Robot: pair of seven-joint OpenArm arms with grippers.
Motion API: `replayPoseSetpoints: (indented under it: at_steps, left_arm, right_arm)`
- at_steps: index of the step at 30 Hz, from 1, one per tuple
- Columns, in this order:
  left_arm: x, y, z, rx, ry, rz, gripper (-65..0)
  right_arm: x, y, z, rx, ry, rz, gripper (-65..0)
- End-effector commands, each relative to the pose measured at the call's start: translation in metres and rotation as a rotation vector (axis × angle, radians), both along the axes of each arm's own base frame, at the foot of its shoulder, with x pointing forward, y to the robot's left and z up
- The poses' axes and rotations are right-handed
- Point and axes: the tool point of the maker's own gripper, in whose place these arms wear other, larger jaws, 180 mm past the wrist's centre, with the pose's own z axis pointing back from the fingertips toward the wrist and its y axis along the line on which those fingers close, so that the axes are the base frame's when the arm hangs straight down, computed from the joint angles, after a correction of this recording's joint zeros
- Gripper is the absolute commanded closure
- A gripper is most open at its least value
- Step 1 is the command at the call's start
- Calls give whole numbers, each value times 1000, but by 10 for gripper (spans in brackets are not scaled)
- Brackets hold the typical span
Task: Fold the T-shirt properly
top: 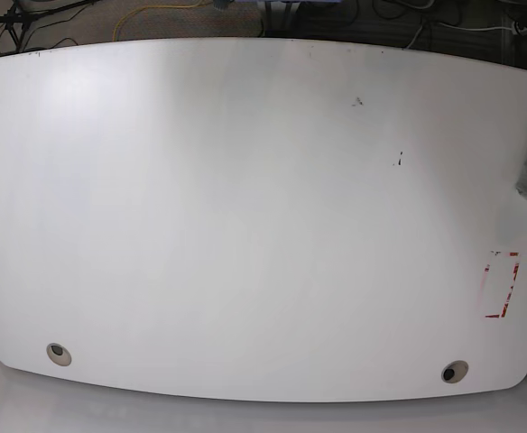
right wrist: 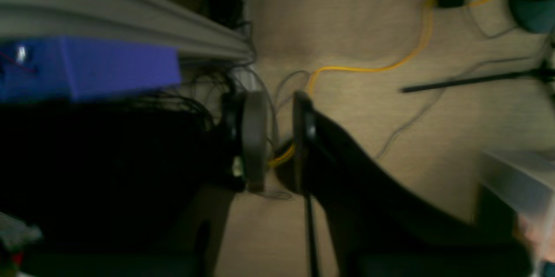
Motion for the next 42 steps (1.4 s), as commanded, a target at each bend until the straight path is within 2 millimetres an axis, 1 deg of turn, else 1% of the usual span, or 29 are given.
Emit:
replayPoseSetpoints:
  at_steps: [1,2,5,7,8,9,11,13,15,17,21,24,26,27,28,29,31,34,39,42]
  left_arm:
    - [-2,13,-14,21,26,24,-325]
    - [1,17,-21,27,38,35,-325]
    - [0,24,-39,41,85,69,-325]
    - [4,29,-50,49,110,89,-325]
    - [4,31,-58,53,134,107,-325]
    - [4,33,-60,55,144,113,-325]
    - [9,37,-72,63,180,144,-325]
    - [8,40,-79,68,217,170,-325]
    - [10,42,-85,68,235,203,-325]
    - [12,42,-89,66,239,223,-328]
    - [13,41,-98,115,258,273,-331]
    - [21,44,-103,172,258,268,-331]
    - [25,49,-104,206,258,253,-333]
    - [26,48,-105,209,260,251,-336]
    - [30,43,-106,212,261,250,-351]
    - [31,35,-108,201,262,252,-363]
    - [32,24,-109,194,269,251,-379]
    - [37,23,-110,201,262,252,-381]
    - [41,22,-111,203,256,253,-381]
    - [41,20,-111,200,256,255,-381]
  right_arm:
    - [-4,0,-12,10,26,-11,-100]
    - [-2,1,-19,14,38,-15,-100]
    - [-11,3,-40,26,96,-31,-100]
    - [-15,4,-49,31,120,-36,-100]
    - [-12,3,-54,31,126,-37,-100]
    - [-10,2,-56,30,126,-36,-101]
    - [-7,3,-66,37,143,-33,-103]
    - [-10,8,-75,50,173,-19,-106]
    - [-15,2,-84,45,211,3,-106]
    - [-15,2,-94,50,240,15,-106]
    - [-23,4,-112,63,325,21,-103]
    - [-24,0,-118,61,353,23,-103]
    - [-16,1,-120,60,336,22,-108]
    - [-15,1,-120,60,333,22,-108]
    - [-9,1,-121,59,320,21,-108]
    - [-9,1,-121,59,320,21,-108]
    - [2,1,-124,60,314,23,-108]
    - [10,2,-126,63,323,27,-108]
    - [8,2,-127,65,343,30,-108]
    - [14,2,-127,65,333,31,-108]
